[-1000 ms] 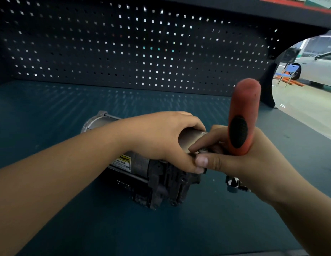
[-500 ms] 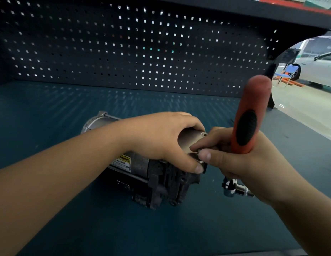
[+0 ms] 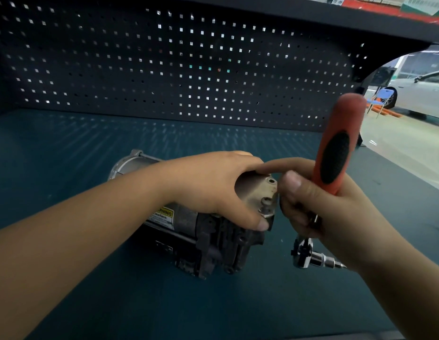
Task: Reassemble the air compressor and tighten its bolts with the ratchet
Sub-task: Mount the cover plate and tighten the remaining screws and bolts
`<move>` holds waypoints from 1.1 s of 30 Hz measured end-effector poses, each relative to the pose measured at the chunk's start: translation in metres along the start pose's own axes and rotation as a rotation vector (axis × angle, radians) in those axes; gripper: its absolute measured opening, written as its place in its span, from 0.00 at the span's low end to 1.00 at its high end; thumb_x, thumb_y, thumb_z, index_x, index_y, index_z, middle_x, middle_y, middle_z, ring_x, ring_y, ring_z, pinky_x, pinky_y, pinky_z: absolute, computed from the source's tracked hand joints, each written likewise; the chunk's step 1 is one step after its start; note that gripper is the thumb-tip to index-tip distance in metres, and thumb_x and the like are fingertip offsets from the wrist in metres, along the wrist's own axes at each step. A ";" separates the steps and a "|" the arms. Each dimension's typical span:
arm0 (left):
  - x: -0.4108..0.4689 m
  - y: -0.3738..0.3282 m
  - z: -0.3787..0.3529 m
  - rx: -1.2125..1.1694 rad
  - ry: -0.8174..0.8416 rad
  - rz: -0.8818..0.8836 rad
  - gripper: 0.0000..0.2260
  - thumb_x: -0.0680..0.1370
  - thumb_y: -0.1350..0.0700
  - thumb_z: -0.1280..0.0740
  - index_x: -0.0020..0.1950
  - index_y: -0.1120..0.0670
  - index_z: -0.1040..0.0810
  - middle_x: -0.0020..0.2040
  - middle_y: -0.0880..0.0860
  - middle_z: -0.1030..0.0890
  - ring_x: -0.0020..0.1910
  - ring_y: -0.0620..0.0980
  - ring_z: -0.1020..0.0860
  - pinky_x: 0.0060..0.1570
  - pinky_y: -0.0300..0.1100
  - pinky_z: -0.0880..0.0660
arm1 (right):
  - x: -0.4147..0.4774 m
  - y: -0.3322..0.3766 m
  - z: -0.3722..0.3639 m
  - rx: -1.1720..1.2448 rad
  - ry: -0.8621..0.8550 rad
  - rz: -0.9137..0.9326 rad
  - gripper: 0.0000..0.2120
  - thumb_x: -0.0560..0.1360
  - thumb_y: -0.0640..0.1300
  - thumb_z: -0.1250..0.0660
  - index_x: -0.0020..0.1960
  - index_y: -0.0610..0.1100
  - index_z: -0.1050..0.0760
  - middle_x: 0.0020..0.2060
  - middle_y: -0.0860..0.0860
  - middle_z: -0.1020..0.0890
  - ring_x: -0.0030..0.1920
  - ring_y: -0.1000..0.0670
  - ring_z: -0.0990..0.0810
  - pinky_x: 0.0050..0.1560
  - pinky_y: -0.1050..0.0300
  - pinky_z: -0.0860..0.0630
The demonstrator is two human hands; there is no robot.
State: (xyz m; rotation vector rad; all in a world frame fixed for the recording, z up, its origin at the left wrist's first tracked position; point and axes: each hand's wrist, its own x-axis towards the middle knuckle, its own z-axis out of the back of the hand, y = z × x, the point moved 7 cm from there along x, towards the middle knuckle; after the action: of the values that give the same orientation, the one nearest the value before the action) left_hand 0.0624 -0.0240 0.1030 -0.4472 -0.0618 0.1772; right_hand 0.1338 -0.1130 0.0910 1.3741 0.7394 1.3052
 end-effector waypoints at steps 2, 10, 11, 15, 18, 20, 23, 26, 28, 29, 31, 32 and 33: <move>-0.001 0.003 0.000 0.000 -0.006 0.013 0.30 0.66 0.41 0.26 0.65 0.45 0.31 0.50 0.37 0.30 0.52 0.36 0.29 0.51 0.36 0.29 | 0.001 0.003 0.010 0.079 -0.087 0.014 0.16 0.68 0.57 0.28 0.48 0.46 0.18 0.28 0.49 0.36 0.25 0.55 0.38 0.23 0.67 0.41; -0.004 0.005 -0.002 -0.047 -0.004 -0.009 0.32 0.66 0.39 0.26 0.67 0.38 0.34 0.59 0.33 0.32 0.59 0.32 0.32 0.57 0.30 0.34 | 0.009 0.055 0.076 0.687 -0.259 0.261 0.13 0.74 0.50 0.42 0.34 0.45 0.30 0.21 0.54 0.36 0.20 0.56 0.38 0.19 0.66 0.39; -0.004 0.004 -0.002 -0.051 0.001 -0.012 0.34 0.64 0.38 0.28 0.68 0.37 0.35 0.59 0.33 0.32 0.59 0.32 0.33 0.58 0.30 0.34 | 0.011 0.060 0.079 0.864 -0.243 0.319 0.12 0.74 0.47 0.42 0.33 0.44 0.32 0.21 0.53 0.36 0.20 0.55 0.36 0.19 0.64 0.38; -0.004 0.001 -0.004 -0.053 0.025 -0.033 0.32 0.62 0.36 0.31 0.65 0.31 0.36 0.60 0.27 0.34 0.62 0.28 0.36 0.59 0.28 0.36 | 0.020 0.056 0.065 1.530 -0.305 0.459 0.09 0.66 0.38 0.44 0.28 0.41 0.37 0.18 0.50 0.40 0.16 0.51 0.40 0.17 0.65 0.45; -0.005 0.000 -0.002 -0.075 0.003 -0.040 0.32 0.61 0.36 0.30 0.64 0.29 0.35 0.59 0.23 0.36 0.60 0.24 0.37 0.55 0.21 0.38 | 0.027 0.037 0.043 1.709 -0.435 0.400 0.08 0.64 0.37 0.45 0.27 0.42 0.39 0.19 0.51 0.43 0.16 0.52 0.44 0.18 0.66 0.49; -0.005 0.002 -0.002 -0.105 -0.019 -0.028 0.34 0.61 0.37 0.29 0.66 0.35 0.32 0.59 0.25 0.33 0.58 0.25 0.34 0.54 0.19 0.37 | 0.029 0.023 0.031 1.709 -0.534 0.312 0.09 0.65 0.37 0.44 0.26 0.42 0.38 0.19 0.52 0.43 0.16 0.52 0.44 0.19 0.66 0.49; -0.005 0.004 -0.002 -0.110 -0.037 -0.004 0.32 0.60 0.37 0.28 0.64 0.39 0.29 0.56 0.31 0.28 0.56 0.29 0.30 0.57 0.27 0.33 | 0.030 0.014 0.023 1.665 -0.584 0.253 0.10 0.65 0.38 0.43 0.25 0.41 0.36 0.19 0.52 0.42 0.16 0.53 0.43 0.18 0.67 0.49; -0.006 0.004 -0.002 -0.107 -0.039 0.000 0.32 0.60 0.37 0.29 0.64 0.37 0.30 0.57 0.30 0.29 0.57 0.28 0.31 0.56 0.23 0.34 | 0.032 0.014 0.024 1.662 -0.571 0.258 0.10 0.65 0.38 0.43 0.24 0.40 0.36 0.19 0.52 0.42 0.16 0.53 0.43 0.18 0.66 0.50; -0.006 0.003 -0.002 -0.110 -0.040 -0.004 0.32 0.61 0.37 0.28 0.64 0.35 0.30 0.58 0.29 0.30 0.58 0.27 0.32 0.54 0.20 0.36 | 0.032 0.018 0.026 1.645 -0.556 0.268 0.10 0.65 0.38 0.42 0.24 0.40 0.35 0.19 0.52 0.42 0.16 0.54 0.43 0.19 0.66 0.50; -0.006 0.003 -0.002 -0.115 -0.040 -0.007 0.32 0.61 0.38 0.28 0.64 0.35 0.30 0.58 0.28 0.30 0.58 0.27 0.32 0.54 0.20 0.36 | 0.032 0.019 0.027 1.631 -0.551 0.273 0.10 0.64 0.38 0.42 0.24 0.40 0.35 0.19 0.52 0.42 0.16 0.54 0.43 0.19 0.66 0.50; -0.006 0.003 -0.002 -0.121 -0.036 -0.008 0.32 0.61 0.38 0.28 0.65 0.36 0.30 0.58 0.29 0.30 0.59 0.27 0.32 0.56 0.23 0.36 | 0.033 0.021 0.028 1.610 -0.546 0.285 0.09 0.64 0.39 0.42 0.25 0.41 0.35 0.19 0.52 0.42 0.17 0.54 0.43 0.19 0.66 0.50; -0.005 0.003 -0.002 -0.120 -0.033 -0.009 0.32 0.61 0.38 0.28 0.65 0.36 0.30 0.59 0.29 0.30 0.59 0.27 0.32 0.58 0.24 0.36 | 0.034 0.021 0.028 1.609 -0.550 0.290 0.09 0.64 0.39 0.42 0.25 0.41 0.35 0.19 0.53 0.42 0.16 0.54 0.43 0.19 0.66 0.50; -0.005 0.003 -0.002 -0.117 -0.032 -0.009 0.32 0.61 0.38 0.28 0.65 0.36 0.30 0.59 0.29 0.30 0.59 0.28 0.32 0.58 0.25 0.36 | 0.035 0.021 0.029 1.609 -0.555 0.293 0.09 0.64 0.39 0.42 0.25 0.41 0.35 0.19 0.53 0.42 0.16 0.54 0.43 0.19 0.67 0.50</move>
State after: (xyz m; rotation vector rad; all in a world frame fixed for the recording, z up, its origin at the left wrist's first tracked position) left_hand 0.0572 -0.0231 0.1003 -0.5603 -0.1056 0.1722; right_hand 0.1642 -0.0939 0.1258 3.0025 1.2571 0.2059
